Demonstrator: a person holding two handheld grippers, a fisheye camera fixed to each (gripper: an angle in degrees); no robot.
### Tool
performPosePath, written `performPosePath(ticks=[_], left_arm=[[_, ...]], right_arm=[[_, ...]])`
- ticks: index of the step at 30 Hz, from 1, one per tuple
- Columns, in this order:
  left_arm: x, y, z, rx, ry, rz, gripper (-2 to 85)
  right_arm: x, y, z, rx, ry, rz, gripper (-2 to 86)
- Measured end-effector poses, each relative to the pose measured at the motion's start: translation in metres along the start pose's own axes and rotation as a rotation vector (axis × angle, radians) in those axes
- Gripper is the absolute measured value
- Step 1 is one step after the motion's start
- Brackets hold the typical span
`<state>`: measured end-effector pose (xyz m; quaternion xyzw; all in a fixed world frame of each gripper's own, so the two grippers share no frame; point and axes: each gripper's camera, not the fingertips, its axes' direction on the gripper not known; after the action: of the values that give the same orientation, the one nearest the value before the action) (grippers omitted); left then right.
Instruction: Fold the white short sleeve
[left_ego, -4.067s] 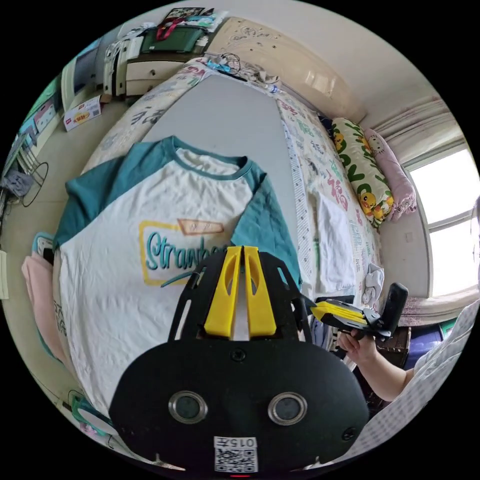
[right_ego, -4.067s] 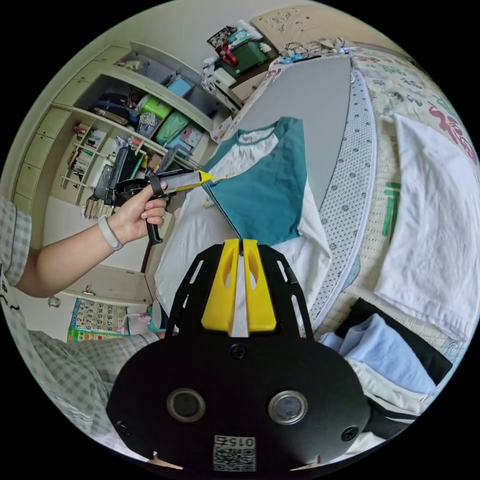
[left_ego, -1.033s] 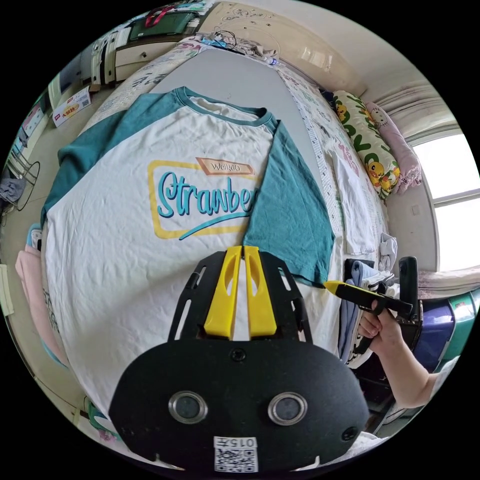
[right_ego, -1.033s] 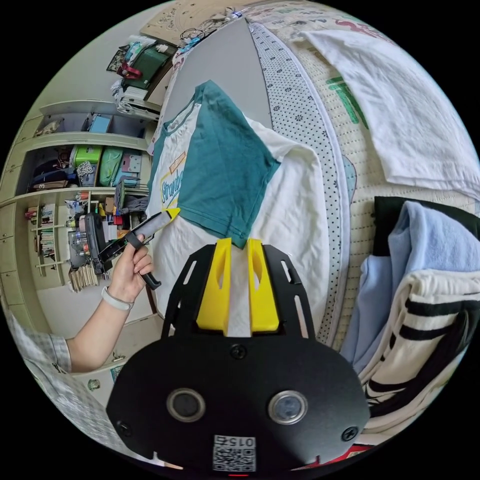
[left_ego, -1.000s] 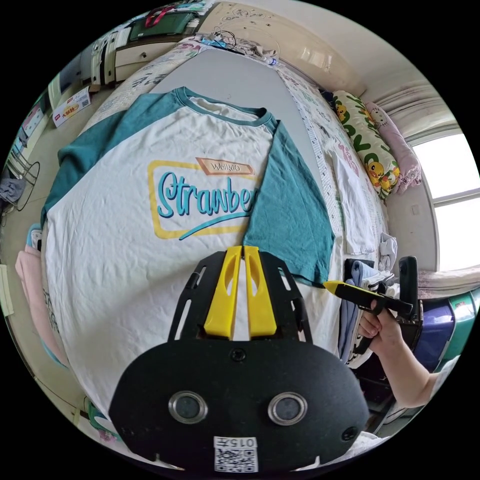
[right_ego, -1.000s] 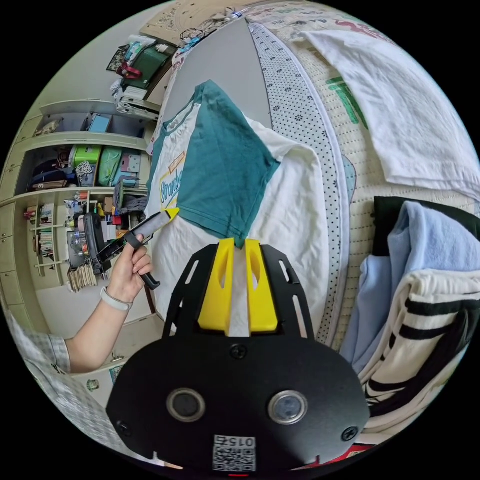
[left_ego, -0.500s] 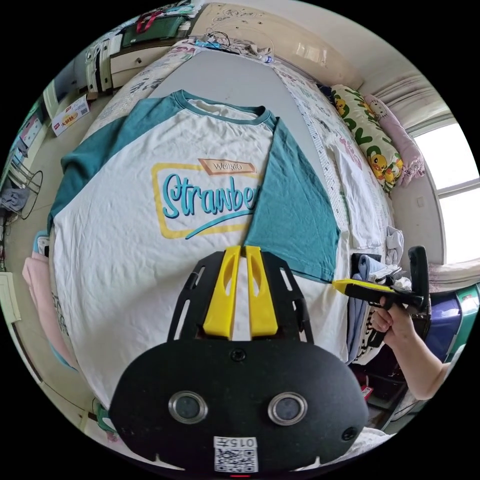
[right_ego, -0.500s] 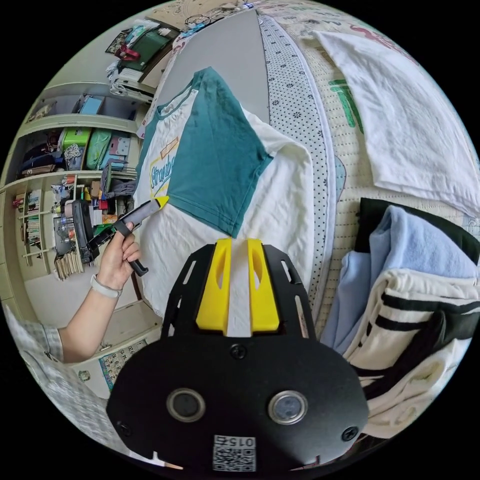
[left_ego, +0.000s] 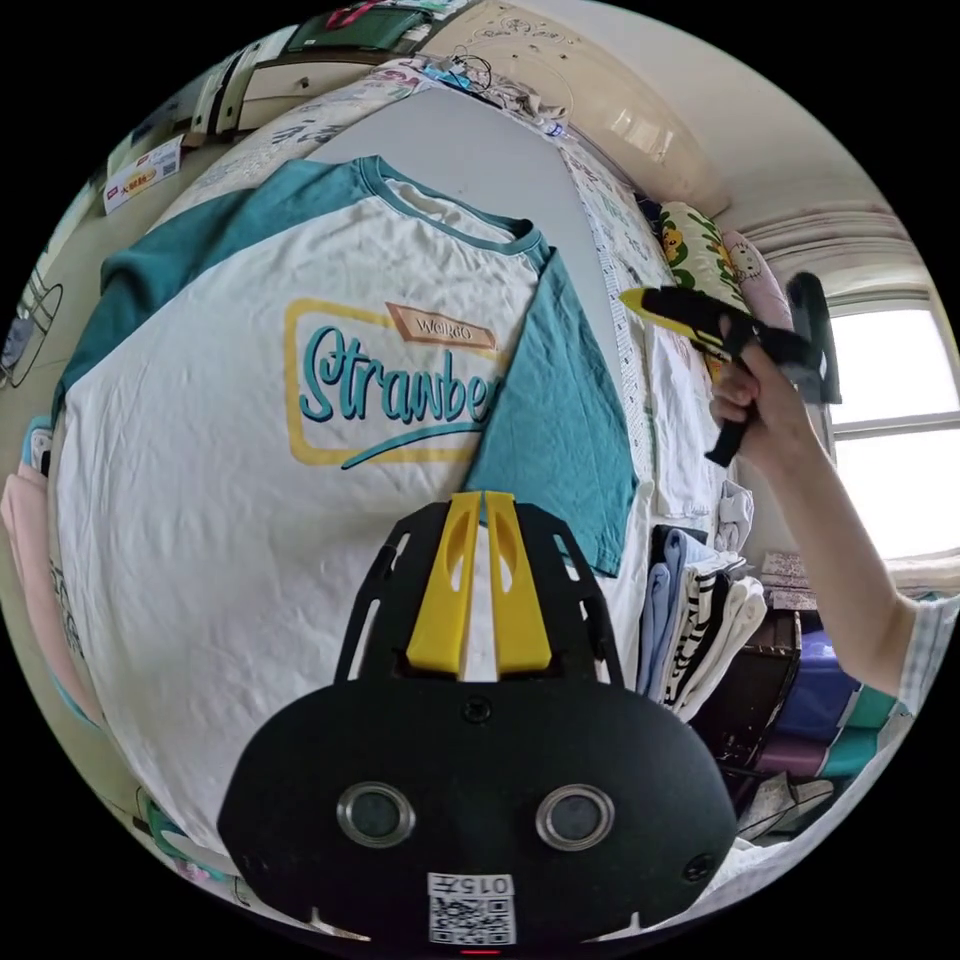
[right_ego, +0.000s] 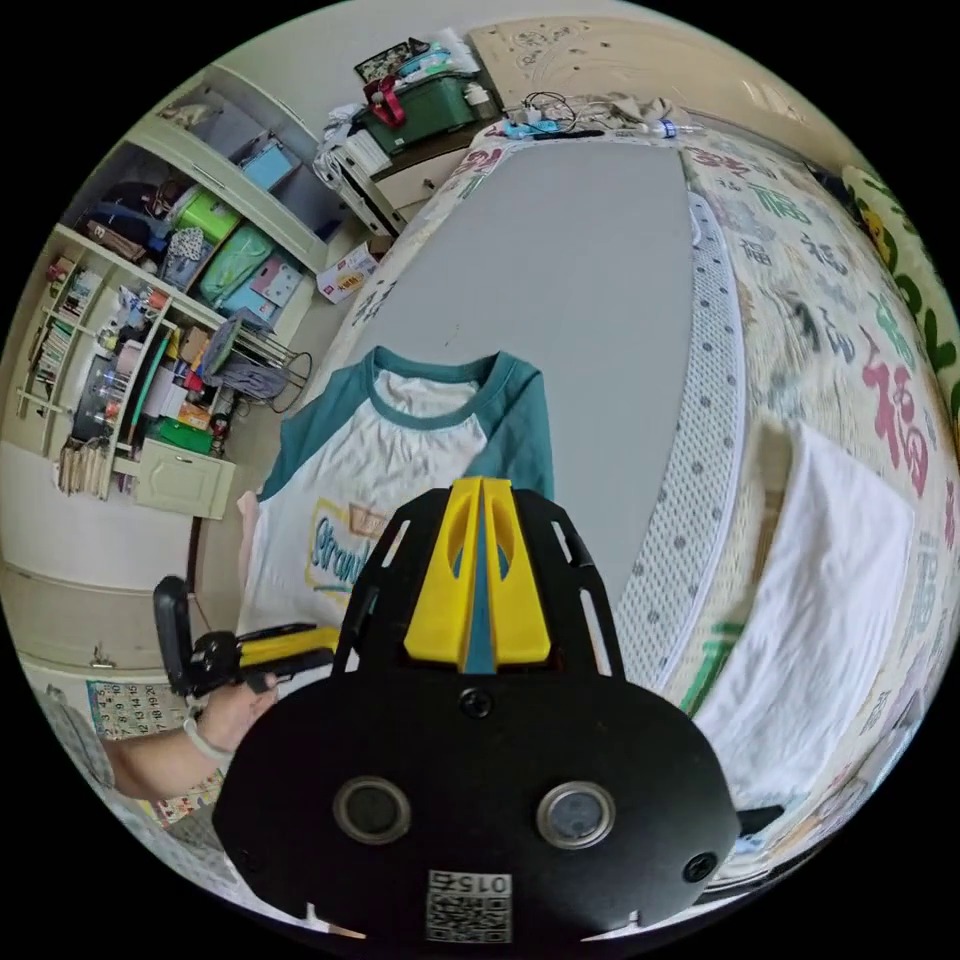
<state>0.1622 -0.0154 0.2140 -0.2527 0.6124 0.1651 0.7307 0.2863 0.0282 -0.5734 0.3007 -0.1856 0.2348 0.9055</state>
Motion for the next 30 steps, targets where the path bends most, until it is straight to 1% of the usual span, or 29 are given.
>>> performPosePath(ticks=[3, 7, 12, 16, 18, 20, 21, 23, 24, 27, 30], left_arm=[[-0.01, 0.014, 0.024, -0.002, 0.021, -0.015, -0.7], [-0.022, 0.03, 0.051, -0.003, 0.042, -0.016, -0.8], [-0.033, 0.051, 0.08, -0.017, 0.042, 0.009, -0.8], [-0.041, 0.072, 0.108, -0.021, 0.048, 0.014, -0.5], [-0.044, 0.082, 0.12, -0.023, 0.047, 0.024, 0.1], [-0.049, 0.093, 0.13, -0.016, 0.064, 0.028, 2.0], [-0.057, 0.103, 0.13, 0.011, 0.089, 0.013, 4.7], [-0.076, 0.121, 0.119, 0.075, 0.144, -0.03, 5.7], [-0.094, 0.134, 0.107, 0.128, 0.152, -0.074, 6.0], [-0.154, 0.172, 0.072, 0.247, 0.078, -0.217, 6.9], [-0.228, 0.218, 0.045, 0.383, -0.004, -0.449, 9.2]], right_arm=[[-0.019, -0.039, 0.04, -0.066, 0.124, -0.014, -0.4], [-0.037, -0.069, 0.07, -0.095, 0.209, -0.034, -0.5], [-0.043, -0.088, 0.083, -0.087, 0.175, -0.04, -0.6], [-0.07, -0.102, 0.095, -0.118, 0.282, -0.138, -0.5], [-0.077, -0.107, 0.098, -0.123, 0.304, -0.147, -0.2], [-0.078, -0.113, 0.097, -0.13, 0.263, -0.121, 0.9], [-0.08, -0.116, 0.089, -0.103, 0.222, -0.102, 2.4], [-0.096, -0.119, 0.068, -0.017, 0.152, -0.141, 2.6], [-0.114, -0.123, 0.055, 0.035, 0.114, -0.195, 2.9], [-0.172, -0.145, 0.047, 0.054, 0.03, -0.349, 4.2], [-0.241, -0.184, 0.07, -0.026, -0.114, -0.486, 5.5]])
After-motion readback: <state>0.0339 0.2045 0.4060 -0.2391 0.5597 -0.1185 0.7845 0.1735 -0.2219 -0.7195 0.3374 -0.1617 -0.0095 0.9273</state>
